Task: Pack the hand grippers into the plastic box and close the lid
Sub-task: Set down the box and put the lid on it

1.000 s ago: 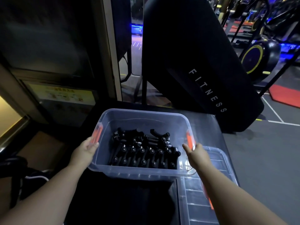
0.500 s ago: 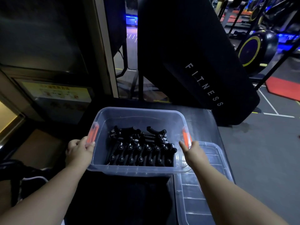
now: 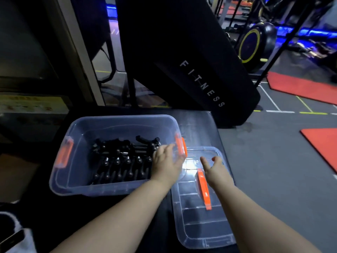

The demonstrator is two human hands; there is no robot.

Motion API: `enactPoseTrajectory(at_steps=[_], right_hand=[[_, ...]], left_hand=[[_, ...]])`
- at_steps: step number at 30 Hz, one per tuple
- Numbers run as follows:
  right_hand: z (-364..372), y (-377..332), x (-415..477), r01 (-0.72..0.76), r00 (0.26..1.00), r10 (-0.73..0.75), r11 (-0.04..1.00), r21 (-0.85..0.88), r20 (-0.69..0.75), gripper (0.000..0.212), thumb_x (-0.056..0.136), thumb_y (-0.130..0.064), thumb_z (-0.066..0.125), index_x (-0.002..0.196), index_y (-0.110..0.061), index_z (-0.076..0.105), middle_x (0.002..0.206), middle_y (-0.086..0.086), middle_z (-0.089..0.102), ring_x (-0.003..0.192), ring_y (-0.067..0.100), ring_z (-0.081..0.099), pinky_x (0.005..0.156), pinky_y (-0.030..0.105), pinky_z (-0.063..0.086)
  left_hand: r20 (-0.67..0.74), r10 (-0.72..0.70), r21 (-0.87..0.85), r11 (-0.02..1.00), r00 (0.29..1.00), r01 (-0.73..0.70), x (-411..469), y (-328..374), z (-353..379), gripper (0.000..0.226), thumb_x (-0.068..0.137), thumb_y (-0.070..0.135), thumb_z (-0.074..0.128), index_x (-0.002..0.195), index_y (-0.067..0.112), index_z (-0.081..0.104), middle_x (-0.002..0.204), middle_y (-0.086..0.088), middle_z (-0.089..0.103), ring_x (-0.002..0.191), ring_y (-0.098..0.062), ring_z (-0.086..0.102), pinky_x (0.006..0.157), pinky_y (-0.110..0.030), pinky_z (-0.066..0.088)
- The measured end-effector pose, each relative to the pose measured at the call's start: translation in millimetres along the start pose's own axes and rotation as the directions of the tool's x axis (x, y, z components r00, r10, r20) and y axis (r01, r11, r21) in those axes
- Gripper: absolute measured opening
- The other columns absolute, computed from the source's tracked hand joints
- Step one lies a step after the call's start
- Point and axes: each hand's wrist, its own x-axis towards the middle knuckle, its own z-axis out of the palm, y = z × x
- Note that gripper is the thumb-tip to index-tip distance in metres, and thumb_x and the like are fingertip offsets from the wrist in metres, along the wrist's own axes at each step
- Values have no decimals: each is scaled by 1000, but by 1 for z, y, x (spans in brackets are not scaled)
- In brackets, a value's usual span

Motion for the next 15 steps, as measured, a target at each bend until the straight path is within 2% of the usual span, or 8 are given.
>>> enactPoseTrajectory(at_steps=[2, 4, 7, 12, 15], right_hand=[[-7, 19, 3, -36, 999, 36, 999, -1, -5, 66, 91, -63, 39, 137, -16, 36, 137, 11, 51, 121, 32, 52, 93, 41, 39], [-11, 38, 6, -65, 998, 65, 998, 5, -5, 66, 91, -62, 40, 137, -15, 37, 136, 13, 51, 120, 32, 52, 91, 40, 39], [-9, 70, 12, -118, 993, 118, 993, -4, 12, 68, 90, -64, 40, 136, -14, 38, 135, 14, 51, 120, 33, 51, 92, 40, 39], [6, 127, 22, -243, 968, 245, 969, -33, 58, 73, 88, -68, 39, 139, -15, 39, 140, 14, 46, 126, 35, 45, 103, 44, 37], [20, 160, 23, -324, 940, 331, 942, -84, 82, 77, 86, -71, 36, 143, -19, 36, 142, 13, 44, 129, 35, 41, 106, 46, 34]], left_hand=[[136, 37, -64, 998, 990, -29, -7, 17, 30, 84, 71, 65, 33, 134, 12, 50, 128, -11, 50, 123, -26, 41, 104, -24, 22], [264, 66, -117, 992, 962, -36, -14, 26, 56, 64, 83, 53, 49, 135, 15, 48, 128, -6, 50, 123, -22, 43, 107, -25, 27], [383, 32, -54, 998, 923, -12, -19, 24, 94, 51, 93, 40, 54, 137, 19, 44, 134, -4, 46, 127, -20, 41, 108, -30, 30], [448, -303, 256, 945, 841, 204, -25, -8, 137, 63, 91, 48, 51, 140, 12, 36, 146, -11, 35, 135, -30, 32, 111, -36, 29], [395, -506, 361, 853, 767, 376, -29, -33, 153, 82, 90, 52, 51, 149, 7, 15, 157, -12, 11, 142, -32, 19, 114, -39, 22]])
